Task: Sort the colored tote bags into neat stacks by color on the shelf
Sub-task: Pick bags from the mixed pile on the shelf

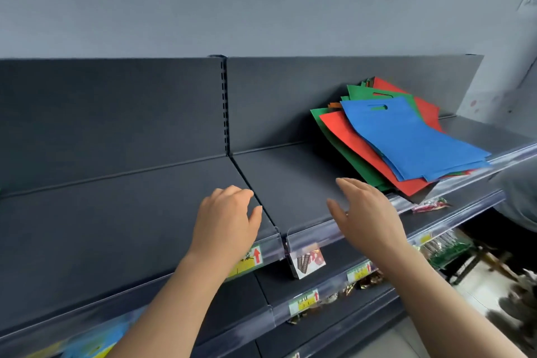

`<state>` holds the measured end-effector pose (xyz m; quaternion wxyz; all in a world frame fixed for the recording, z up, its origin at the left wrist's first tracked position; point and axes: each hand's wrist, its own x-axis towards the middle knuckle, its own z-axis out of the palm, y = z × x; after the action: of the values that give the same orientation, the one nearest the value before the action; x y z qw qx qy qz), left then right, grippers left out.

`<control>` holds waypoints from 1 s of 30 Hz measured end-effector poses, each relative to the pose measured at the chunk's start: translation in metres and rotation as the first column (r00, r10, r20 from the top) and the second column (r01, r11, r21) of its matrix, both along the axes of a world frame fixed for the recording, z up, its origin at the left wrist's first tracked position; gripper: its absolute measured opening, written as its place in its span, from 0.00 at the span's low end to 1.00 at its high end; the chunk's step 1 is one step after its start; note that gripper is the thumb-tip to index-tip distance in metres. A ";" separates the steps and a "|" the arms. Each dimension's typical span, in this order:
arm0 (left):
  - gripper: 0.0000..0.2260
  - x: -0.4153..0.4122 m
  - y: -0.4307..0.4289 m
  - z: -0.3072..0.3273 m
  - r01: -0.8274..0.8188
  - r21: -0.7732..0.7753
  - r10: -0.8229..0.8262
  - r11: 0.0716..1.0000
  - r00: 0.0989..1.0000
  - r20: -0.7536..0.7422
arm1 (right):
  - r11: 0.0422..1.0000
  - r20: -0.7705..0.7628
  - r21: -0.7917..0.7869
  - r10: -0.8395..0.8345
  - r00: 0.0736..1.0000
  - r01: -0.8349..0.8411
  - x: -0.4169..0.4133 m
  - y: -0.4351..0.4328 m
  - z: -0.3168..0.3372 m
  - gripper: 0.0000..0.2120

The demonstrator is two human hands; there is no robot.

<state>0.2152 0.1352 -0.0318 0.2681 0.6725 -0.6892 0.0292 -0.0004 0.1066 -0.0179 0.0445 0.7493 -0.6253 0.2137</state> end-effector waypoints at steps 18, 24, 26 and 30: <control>0.16 -0.150 -0.141 0.021 0.243 0.009 -0.243 0.970 0.970 -0.016 | 0.955 0.054 0.060 -0.293 0.954 0.290 -0.157 -0.104 0.023 0.18; 0.13 -0.211 -0.179 0.019 0.203 0.082 -0.194 0.976 0.975 -0.107 | 0.950 0.025 0.094 -0.300 0.954 0.297 -0.230 -0.169 0.022 0.16; 0.11 -0.229 -0.192 0.017 0.166 0.112 -0.147 0.980 0.976 -0.162 | 0.954 0.018 0.108 -0.283 0.959 0.279 -0.252 -0.194 0.016 0.13; 0.14 -0.258 -0.211 0.013 0.110 0.158 -0.063 0.981 0.959 -0.277 | 0.967 0.004 0.145 -0.213 0.977 0.210 -0.280 -0.223 0.003 0.12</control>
<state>-0.0423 -0.0761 -0.0189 0.3020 0.6598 -0.6748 -0.1343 -0.2805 -0.1166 -0.0147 0.0066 0.6774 -0.7158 0.1695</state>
